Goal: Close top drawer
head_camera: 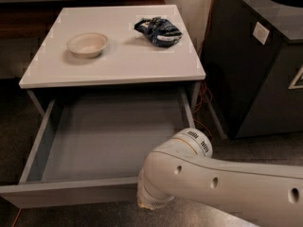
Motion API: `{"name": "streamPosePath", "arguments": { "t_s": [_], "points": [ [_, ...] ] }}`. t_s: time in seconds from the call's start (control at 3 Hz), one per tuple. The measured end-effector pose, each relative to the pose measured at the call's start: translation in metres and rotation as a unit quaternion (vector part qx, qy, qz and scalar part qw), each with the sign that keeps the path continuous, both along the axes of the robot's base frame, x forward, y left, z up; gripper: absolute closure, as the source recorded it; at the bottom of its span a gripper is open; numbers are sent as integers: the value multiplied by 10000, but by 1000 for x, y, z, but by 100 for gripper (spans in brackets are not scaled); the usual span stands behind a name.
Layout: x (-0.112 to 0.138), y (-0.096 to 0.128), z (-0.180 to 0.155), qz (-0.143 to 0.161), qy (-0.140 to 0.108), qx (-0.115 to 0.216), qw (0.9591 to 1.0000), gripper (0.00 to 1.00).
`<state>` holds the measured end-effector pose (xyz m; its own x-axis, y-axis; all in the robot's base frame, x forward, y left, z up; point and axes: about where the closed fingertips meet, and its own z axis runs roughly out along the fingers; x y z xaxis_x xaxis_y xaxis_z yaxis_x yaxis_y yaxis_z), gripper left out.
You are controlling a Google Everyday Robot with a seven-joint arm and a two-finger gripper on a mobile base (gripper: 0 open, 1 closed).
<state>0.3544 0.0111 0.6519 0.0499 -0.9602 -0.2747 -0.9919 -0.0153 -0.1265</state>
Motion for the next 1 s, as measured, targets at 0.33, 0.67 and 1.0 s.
{"name": "streamPosePath", "arguments": {
  "t_s": [0.33, 0.67, 1.0],
  "points": [
    [22, -10, -1, -181, -91, 93, 9998, 100],
    [57, -28, -1, -436, -265, 262, 9984, 100],
    [80, -38, -3, -566, -426, 337, 9969, 100]
  ]
}}
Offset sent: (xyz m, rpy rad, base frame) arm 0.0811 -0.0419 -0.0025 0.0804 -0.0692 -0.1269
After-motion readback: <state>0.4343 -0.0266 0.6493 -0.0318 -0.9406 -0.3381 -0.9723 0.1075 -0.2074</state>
